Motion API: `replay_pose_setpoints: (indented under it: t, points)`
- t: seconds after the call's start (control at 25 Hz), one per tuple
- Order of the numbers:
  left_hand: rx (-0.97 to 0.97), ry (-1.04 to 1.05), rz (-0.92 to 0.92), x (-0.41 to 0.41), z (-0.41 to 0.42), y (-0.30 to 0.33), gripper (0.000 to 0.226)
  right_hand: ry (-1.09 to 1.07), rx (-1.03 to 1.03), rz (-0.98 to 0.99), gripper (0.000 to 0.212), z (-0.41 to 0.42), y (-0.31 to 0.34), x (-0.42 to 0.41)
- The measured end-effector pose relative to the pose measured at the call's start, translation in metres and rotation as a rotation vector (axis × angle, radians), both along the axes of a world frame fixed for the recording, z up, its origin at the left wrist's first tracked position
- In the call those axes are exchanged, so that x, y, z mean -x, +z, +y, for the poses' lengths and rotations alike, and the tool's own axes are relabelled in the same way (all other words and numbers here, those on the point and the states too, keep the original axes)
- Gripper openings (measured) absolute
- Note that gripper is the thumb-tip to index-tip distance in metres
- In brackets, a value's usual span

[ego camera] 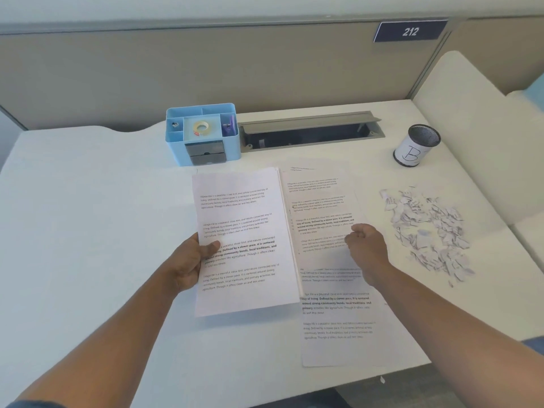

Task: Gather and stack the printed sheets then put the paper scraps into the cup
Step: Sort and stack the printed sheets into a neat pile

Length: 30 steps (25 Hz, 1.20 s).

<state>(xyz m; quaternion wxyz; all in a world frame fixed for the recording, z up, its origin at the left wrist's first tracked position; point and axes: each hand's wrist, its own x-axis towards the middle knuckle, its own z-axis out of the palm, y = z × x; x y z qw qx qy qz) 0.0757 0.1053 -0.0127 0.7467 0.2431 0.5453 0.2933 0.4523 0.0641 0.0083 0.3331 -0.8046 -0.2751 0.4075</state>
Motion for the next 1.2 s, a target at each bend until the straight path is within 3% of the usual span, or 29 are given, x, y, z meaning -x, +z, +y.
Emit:
replay_pose_setpoints:
  t: [0.64, 0.76, 0.96, 1.04, 1.2]
  points:
    - [0.082, 0.098, 0.223, -0.049, 0.016, -0.02, 0.038, 0.138, 0.165, -0.174, 0.075, 0.074, -0.012, -0.057]
    - [0.074, 0.101, 0.282, -0.051, 0.015, -0.023, 0.037, 0.148, 0.175, -0.092, 0.065, 0.08, -0.01, -0.063]
    - [0.056, 0.112, 0.302, -0.053, 0.012, -0.022, 0.034, 0.1, 0.156, 0.161, 0.023, 0.087, -0.019, -0.07]
    - [0.058, 0.114, 0.287, -0.053, 0.011, -0.021, 0.035, 0.15, 0.154, 0.169, 0.01, 0.085, -0.021, -0.07]
    - [0.055, 0.097, 0.243, -0.052, 0.009, -0.02, 0.036, 0.257, 0.082, 0.012, 0.012, 0.079, -0.017, -0.072]
